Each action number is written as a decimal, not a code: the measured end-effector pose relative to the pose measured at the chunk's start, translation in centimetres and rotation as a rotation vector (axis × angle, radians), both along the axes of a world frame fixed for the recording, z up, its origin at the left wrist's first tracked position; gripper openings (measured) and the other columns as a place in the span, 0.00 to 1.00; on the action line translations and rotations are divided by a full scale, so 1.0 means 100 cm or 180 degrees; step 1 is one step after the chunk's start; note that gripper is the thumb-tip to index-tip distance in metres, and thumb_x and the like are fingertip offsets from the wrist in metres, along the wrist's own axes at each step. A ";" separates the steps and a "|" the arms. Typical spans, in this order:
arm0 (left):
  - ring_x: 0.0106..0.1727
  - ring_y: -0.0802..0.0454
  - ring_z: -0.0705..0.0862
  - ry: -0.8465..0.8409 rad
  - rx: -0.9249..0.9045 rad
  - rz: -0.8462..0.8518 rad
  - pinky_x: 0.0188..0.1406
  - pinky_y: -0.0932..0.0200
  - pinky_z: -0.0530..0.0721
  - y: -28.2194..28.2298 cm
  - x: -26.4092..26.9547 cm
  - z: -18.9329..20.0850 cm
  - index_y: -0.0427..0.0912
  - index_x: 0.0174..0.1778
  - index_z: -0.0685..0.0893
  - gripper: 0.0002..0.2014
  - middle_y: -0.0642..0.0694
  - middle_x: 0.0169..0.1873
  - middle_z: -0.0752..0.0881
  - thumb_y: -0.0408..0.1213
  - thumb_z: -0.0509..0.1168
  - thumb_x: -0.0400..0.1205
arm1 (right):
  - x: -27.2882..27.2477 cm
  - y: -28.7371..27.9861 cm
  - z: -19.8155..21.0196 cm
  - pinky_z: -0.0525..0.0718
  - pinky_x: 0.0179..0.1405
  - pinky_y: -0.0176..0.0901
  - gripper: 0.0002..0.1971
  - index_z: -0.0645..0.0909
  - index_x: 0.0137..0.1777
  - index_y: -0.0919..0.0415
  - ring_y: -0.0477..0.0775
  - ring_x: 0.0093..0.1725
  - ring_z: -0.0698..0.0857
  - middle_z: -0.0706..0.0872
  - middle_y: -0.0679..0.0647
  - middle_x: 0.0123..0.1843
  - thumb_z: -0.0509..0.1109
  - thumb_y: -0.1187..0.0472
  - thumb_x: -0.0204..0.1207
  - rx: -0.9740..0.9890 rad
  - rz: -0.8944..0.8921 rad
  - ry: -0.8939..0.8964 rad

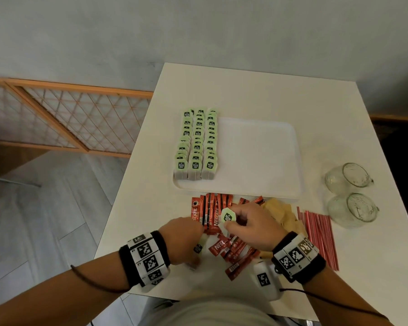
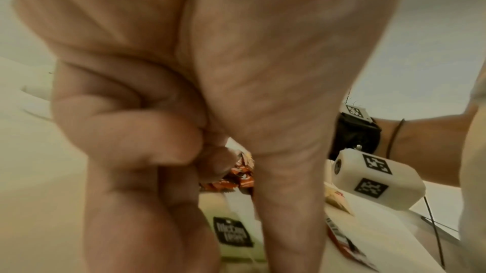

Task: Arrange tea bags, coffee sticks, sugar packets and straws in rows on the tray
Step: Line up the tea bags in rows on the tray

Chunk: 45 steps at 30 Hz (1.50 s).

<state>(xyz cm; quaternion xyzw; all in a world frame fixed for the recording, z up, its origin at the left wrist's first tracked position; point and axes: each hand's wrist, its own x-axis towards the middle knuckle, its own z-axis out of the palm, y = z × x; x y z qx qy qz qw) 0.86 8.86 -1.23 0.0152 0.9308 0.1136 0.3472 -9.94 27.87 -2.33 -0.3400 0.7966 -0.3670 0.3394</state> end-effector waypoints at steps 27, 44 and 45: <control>0.27 0.62 0.77 0.0422 0.1106 0.0433 0.33 0.66 0.76 -0.025 -0.007 0.024 0.47 0.44 0.75 0.13 0.54 0.28 0.81 0.29 0.72 0.73 | 0.003 -0.002 0.012 0.87 0.48 0.61 0.06 0.88 0.46 0.56 0.55 0.41 0.87 0.89 0.55 0.42 0.72 0.55 0.80 -0.0245 0.0010 -0.0263; 0.30 0.57 0.81 0.1323 0.1699 0.0801 0.32 0.64 0.80 -0.038 -0.042 0.056 0.48 0.53 0.84 0.14 0.52 0.32 0.85 0.37 0.78 0.74 | -0.022 -0.024 0.026 0.90 0.49 0.56 0.05 0.91 0.47 0.64 0.60 0.44 0.92 0.94 0.59 0.44 0.76 0.63 0.81 -0.1112 -0.0146 -0.0727; 0.32 0.55 0.82 0.1289 0.1667 0.0795 0.33 0.61 0.81 -0.040 -0.042 0.056 0.49 0.50 0.85 0.13 0.52 0.34 0.85 0.41 0.80 0.74 | -0.024 -0.025 0.026 0.90 0.48 0.53 0.04 0.91 0.47 0.64 0.59 0.43 0.92 0.94 0.59 0.44 0.76 0.63 0.81 -0.1114 -0.0141 -0.0702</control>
